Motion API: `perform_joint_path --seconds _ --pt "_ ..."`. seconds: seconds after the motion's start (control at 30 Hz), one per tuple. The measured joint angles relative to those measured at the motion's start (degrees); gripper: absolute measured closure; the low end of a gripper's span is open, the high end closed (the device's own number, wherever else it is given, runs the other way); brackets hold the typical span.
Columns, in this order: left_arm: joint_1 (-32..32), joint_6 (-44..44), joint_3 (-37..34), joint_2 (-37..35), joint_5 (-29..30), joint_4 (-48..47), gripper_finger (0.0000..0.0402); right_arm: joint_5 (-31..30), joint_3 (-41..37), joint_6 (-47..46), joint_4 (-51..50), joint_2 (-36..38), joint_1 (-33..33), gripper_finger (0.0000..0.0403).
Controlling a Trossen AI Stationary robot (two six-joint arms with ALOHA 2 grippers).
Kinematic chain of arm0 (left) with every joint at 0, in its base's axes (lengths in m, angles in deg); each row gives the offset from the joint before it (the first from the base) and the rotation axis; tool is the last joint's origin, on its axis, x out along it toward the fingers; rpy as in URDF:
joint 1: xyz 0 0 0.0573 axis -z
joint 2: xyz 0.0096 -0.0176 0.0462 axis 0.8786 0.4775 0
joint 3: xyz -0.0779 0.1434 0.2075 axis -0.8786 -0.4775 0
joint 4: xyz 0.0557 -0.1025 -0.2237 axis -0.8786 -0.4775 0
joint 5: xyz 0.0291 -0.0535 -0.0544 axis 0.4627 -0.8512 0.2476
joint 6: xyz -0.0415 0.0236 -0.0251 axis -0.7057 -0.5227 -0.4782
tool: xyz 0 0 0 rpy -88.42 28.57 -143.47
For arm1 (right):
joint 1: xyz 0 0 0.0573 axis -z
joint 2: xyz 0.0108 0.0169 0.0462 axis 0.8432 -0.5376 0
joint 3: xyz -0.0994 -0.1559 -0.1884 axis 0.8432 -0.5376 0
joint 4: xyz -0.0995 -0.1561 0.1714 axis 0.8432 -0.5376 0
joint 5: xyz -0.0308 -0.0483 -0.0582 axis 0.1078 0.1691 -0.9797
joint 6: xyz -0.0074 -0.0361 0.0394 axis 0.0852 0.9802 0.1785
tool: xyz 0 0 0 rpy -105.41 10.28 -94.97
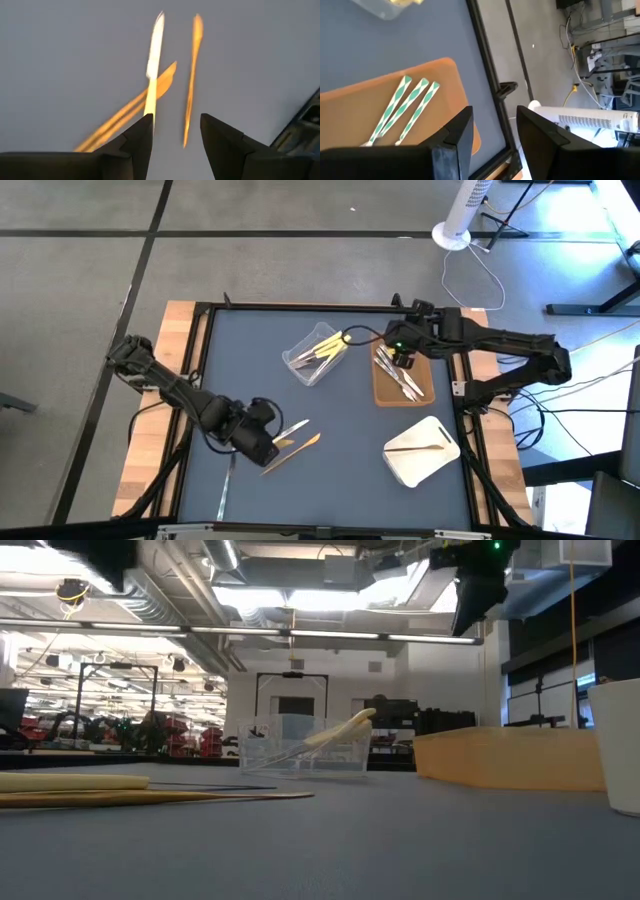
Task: Sort silverware by color (type)
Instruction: Put the white knife into the orange bin
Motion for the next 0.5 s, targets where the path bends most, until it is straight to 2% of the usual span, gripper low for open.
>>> perform_joint_path --seconds 0.17,0.5 --pt "3.23 -7.18 -0.02 0.99 -2.84 -1.94 0.0244 1.57 -6.72 -0.55 3.34 1.8 0.0 0.0262" --pt "9.72 -23.77 0.02 3.94 -9.08 -2.83 0.0244 13.69 -16.09 -0.61 15.25 3.2 -0.02 0.0262"
